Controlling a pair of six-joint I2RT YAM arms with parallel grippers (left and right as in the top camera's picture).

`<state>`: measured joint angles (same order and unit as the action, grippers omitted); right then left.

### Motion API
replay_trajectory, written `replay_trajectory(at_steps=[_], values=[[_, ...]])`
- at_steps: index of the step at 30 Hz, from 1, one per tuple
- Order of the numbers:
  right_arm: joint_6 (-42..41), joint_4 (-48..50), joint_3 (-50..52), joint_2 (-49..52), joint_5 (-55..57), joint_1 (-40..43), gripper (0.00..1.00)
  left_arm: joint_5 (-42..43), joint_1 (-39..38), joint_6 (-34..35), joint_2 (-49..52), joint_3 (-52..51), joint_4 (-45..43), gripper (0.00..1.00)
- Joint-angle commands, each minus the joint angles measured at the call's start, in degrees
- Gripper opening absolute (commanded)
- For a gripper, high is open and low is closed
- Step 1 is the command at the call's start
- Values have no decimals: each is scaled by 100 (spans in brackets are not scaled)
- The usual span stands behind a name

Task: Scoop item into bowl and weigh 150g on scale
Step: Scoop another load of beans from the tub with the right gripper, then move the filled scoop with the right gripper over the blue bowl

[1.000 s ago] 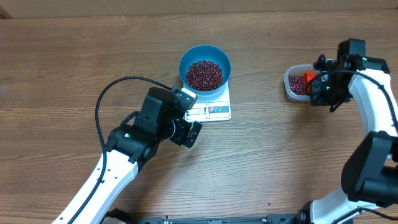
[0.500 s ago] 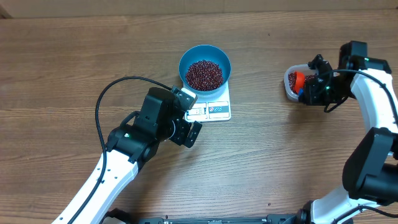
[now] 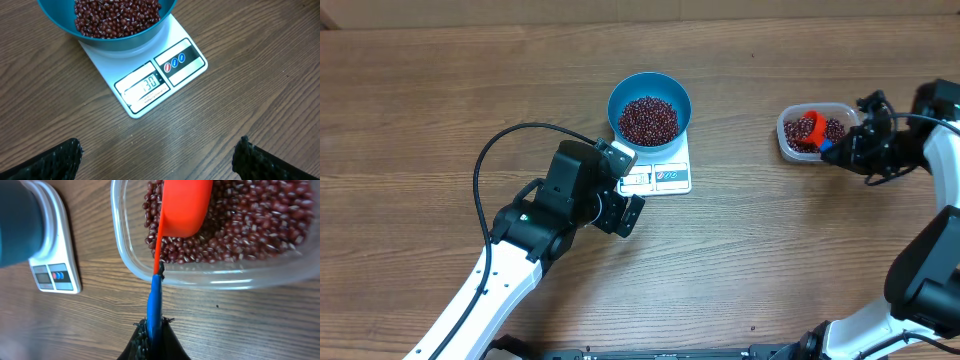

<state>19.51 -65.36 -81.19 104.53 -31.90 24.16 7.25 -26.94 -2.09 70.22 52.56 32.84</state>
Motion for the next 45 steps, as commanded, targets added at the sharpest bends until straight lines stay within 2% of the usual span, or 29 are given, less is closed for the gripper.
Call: replay_trajectory(at_steps=[1, 9, 23, 32, 38, 45], values=[[-13, -52, 35, 17, -481, 280, 4, -35, 31, -52, 17, 118, -4, 100], [249, -271, 35, 17, -914, 595, 4, -35, 31, -52, 20, 118, -4, 99], [358, -719, -258, 15, -1497, 623, 4, -35, 31, -52, 20, 118, -4, 100], [955, -1397, -669, 15, -2245, 599, 4, -35, 31, -52, 20, 118, -4, 100], [955, -1405, -671, 11, -2459, 247, 4, -35, 31, -52, 20, 118, -4, 100], [918, -1296, -802, -7, -2483, -752, 4, -35, 31, -52, 20, 118, -4, 99]])
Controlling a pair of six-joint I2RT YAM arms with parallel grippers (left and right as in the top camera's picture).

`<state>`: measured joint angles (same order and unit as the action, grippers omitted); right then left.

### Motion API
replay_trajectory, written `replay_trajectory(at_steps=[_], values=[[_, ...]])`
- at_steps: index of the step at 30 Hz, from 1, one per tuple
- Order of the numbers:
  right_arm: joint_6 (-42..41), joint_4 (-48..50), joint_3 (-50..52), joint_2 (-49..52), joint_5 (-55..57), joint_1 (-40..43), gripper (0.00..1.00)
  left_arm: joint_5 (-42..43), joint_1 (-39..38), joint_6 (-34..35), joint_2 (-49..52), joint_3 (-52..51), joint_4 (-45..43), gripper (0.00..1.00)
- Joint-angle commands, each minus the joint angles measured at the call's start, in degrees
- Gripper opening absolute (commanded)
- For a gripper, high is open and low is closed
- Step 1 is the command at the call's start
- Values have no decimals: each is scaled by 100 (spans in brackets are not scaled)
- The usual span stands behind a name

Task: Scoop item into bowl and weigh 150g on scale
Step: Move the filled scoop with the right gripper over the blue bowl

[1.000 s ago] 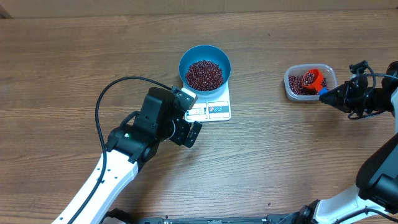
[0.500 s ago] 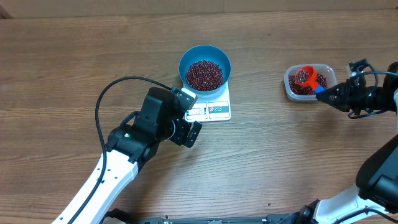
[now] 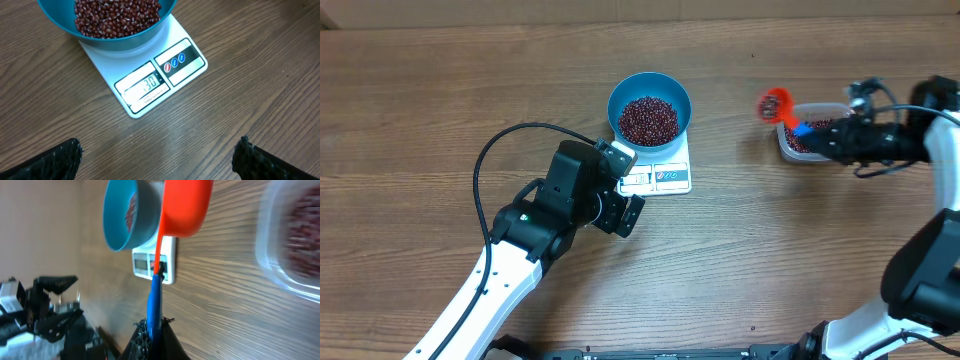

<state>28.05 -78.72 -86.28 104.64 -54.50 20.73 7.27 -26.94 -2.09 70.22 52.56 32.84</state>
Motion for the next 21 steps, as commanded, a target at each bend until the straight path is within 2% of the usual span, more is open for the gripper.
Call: replay_trajectory(at_steps=[1, 10, 21], values=[[39, 35, -361, -17, -223, -522, 4, -37, 31, -52, 20, 118, -4, 100], [-483, 105, -1257, -17, -168, -1582, 4, -37, 31, -52, 20, 118, -4, 99], [-1637, 1097, -1366, -15, 822, -2833, 4, -37, 31, -52, 20, 118, -4, 99]])
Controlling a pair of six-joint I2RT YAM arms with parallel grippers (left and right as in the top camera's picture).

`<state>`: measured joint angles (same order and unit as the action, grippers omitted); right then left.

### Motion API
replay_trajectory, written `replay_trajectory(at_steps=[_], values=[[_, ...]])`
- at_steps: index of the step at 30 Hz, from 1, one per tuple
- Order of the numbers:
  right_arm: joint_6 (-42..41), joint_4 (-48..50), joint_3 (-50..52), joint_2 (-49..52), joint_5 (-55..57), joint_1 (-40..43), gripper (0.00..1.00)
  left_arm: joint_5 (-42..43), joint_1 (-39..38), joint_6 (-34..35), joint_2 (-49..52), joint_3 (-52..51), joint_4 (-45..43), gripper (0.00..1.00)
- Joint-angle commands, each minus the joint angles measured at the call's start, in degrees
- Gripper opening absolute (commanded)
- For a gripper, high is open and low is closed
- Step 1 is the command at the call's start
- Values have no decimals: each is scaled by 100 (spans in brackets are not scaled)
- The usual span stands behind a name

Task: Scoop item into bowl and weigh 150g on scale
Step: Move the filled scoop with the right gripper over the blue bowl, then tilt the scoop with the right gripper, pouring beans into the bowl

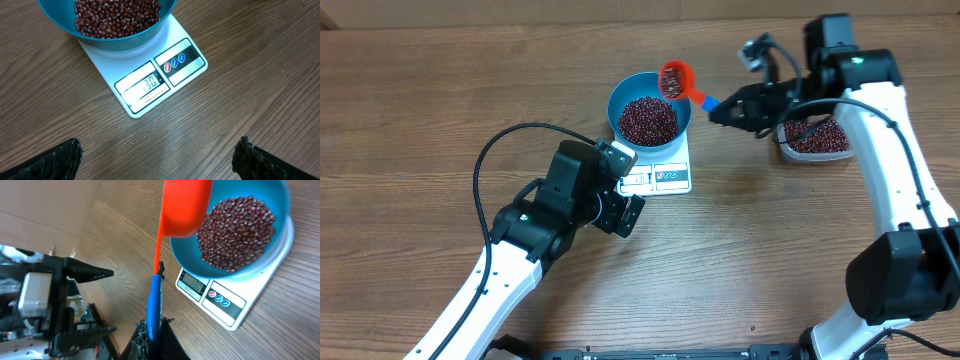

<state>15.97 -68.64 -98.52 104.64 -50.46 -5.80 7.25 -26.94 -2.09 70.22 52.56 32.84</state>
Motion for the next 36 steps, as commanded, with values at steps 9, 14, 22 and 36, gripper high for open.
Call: replay_trajectory(at_steps=[9, 14, 22, 36], values=[[-706, 205, -142, -15, 1628, -693, 4, -35, 31, -52, 20, 118, -4, 100], [-809, 284, -142, -15, 2321, -935, 4, -35, 31, -52, 20, 118, -4, 100], [-833, 358, -142, -15, 3104, -1274, 4, -35, 31, -52, 17, 118, -4, 99], [-828, 433, -142, -17, 3392, -1412, 4, -35, 31, -52, 20, 118, -4, 100]])
